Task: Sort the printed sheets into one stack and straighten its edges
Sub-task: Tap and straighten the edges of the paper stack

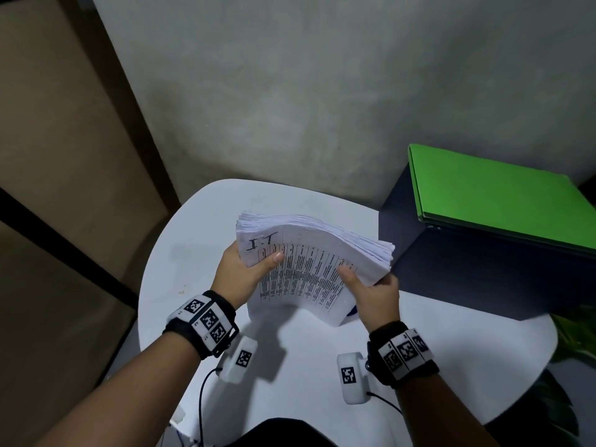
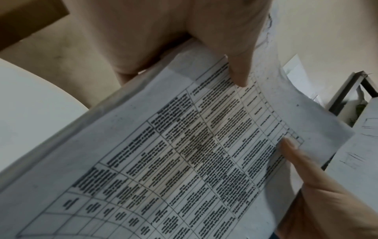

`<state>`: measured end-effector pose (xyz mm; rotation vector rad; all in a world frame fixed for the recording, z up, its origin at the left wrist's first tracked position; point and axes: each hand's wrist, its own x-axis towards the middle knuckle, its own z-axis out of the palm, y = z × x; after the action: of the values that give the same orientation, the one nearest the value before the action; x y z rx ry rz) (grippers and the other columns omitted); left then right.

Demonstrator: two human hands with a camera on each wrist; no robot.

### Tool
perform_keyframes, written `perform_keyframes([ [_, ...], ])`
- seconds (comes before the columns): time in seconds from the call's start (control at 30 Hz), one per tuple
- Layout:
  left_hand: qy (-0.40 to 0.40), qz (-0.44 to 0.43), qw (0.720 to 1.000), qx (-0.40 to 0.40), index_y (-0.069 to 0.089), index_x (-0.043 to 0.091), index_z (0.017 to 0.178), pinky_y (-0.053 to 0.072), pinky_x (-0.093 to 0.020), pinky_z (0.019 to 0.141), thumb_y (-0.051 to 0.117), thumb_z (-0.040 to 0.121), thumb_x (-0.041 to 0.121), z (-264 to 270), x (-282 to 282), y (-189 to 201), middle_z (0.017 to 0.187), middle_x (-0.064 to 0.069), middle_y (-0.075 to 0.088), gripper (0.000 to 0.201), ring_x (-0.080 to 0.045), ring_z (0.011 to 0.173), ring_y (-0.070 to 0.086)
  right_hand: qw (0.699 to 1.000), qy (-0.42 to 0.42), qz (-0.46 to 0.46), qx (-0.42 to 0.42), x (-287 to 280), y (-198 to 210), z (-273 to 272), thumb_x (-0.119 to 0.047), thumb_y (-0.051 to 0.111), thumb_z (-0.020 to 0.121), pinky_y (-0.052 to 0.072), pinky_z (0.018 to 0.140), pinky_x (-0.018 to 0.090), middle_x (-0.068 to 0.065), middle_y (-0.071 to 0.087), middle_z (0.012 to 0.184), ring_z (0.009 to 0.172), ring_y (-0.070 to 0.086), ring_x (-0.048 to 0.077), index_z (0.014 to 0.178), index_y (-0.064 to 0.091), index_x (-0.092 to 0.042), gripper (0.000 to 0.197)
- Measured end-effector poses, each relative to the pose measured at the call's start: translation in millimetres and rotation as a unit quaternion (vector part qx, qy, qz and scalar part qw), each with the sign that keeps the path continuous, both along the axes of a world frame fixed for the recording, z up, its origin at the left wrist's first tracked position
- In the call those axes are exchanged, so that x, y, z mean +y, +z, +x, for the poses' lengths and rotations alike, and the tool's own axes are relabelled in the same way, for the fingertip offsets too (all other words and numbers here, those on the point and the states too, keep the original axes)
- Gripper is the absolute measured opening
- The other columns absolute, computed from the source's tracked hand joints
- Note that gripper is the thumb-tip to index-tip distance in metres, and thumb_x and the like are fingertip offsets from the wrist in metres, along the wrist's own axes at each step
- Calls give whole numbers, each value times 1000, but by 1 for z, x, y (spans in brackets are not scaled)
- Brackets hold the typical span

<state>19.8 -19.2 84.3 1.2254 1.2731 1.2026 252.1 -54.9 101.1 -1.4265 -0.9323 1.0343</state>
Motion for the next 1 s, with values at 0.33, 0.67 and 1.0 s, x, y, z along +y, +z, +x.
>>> perform_keyframes([
  [0.33,71,72,994,28,66,12,112,56,-12,73,81,74,23,17,-5,10,94,17,71,43,9,86,69,997,-52,43,24,5,1,-8,-2,78,80,59,72,16,-20,75,73,73,72,-3,85,69,-22,22],
  [0.67,81,123,986,-74,45,7,136,50,-28,97,54,81,74,19,-12,29,125,7,61,87,-10,116,61,985,-85,143,38,4,22,-13,-40,75,73,53,90,30,-10,73,100,97,68,12,104,63,-29,36],
  [1.0,112,120,984,-69,63,5,119,47,-44,98,41,92,45,23,4,45,113,-5,67,53,-20,108,62,975,-119,187,16,12,38,-14,-31,58,91,47,85,34,-9,67,97,91,59,11,102,70,-30,16],
])
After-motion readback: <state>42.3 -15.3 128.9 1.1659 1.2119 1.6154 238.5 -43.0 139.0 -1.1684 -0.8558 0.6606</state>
